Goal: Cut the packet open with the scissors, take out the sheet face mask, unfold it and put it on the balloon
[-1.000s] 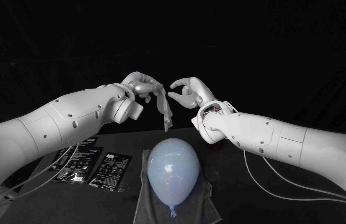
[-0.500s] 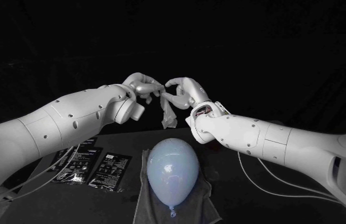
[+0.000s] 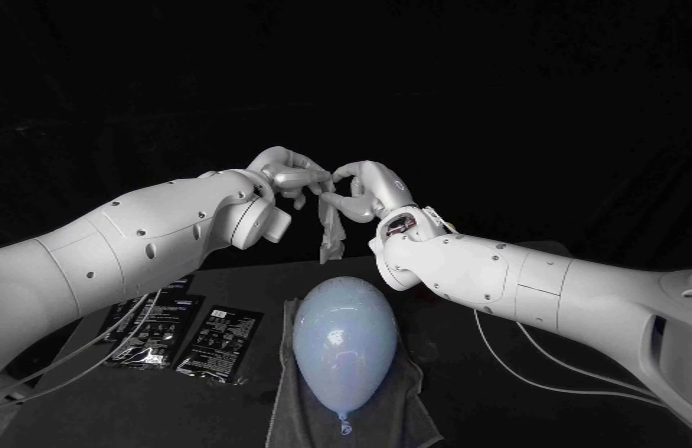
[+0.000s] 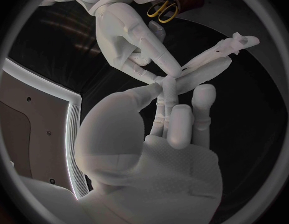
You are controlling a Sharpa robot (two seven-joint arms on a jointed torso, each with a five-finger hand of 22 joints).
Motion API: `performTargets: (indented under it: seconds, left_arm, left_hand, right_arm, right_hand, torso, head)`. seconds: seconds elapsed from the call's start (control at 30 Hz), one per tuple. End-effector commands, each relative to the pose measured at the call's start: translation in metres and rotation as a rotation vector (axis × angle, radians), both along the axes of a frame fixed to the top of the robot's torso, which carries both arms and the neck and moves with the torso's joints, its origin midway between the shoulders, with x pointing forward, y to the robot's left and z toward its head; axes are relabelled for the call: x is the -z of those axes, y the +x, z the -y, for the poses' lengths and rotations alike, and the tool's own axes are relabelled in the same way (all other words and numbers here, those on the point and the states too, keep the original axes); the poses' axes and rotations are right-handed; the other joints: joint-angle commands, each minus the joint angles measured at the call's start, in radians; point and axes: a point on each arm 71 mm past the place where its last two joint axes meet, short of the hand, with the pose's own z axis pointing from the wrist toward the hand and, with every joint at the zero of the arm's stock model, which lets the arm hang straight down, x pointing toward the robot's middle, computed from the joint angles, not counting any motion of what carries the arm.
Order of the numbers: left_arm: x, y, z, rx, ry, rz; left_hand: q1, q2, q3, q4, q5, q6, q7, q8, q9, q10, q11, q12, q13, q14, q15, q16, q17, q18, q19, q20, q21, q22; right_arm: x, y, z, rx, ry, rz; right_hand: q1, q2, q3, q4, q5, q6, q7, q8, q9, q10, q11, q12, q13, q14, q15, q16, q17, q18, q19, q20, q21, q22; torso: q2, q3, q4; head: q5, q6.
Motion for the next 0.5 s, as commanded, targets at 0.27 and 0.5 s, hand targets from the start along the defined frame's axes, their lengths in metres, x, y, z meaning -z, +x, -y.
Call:
performTargets:
  seconds: [0.27, 0.5]
  left_arm:
    - [-0.0014, -0.0019, 0.0040, 0.005, -0.009, -0.002]
    - [-0.0012, -0.0025, 0.0050, 0.008, -0.009, -0.005]
  left_hand:
    - [0.001, 0.011, 0.001, 0.008, 0.004, 0.007, -0.001, 0.006, 0.064, 0.005, -0.005, 0.005, 0.001, 0.007, -0.001, 0.006, 0.002, -0.011, 0.008, 0.001, 0.008, 0.006]
    - [0.001, 0.011, 0.001, 0.008, 0.004, 0.007, -0.001, 0.006, 0.064, 0.005, -0.005, 0.005, 0.001, 0.007, -0.001, 0.006, 0.004, -0.011, 0.009, 0.001, 0.009, 0.006]
  right_arm:
    - [0.0031, 0.0015, 0.0016, 0.062, -0.011, -0.012]
    - [0.0025, 0.0000, -0.0003, 0.069, 0.003, 0.006]
  right_hand:
    - [0.016, 0.031, -0.021, 0.016, -0.002, 0.078, -0.030, 0.050, 0.015, 0.033, -0.033, 0.033, 0.028, 0.076, -0.029, 0.017, 0.191, -0.010, 0.037, -0.022, 0.062, 0.152]
    - [0.035, 0.058, -0.015, 0.025, -0.003, 0.122, -0.057, 0.087, 0.028, 0.068, -0.057, 0.070, 0.062, 0.089, -0.050, 0.026, 0.220, -0.019, 0.060, -0.042, 0.107, 0.167]
  torso:
    - [0.000, 0.0002, -0.0001]
    - [0.000, 0.0005, -0.0001]
  head:
    - [-0.001, 0.001]
    - [-0.002, 0.002]
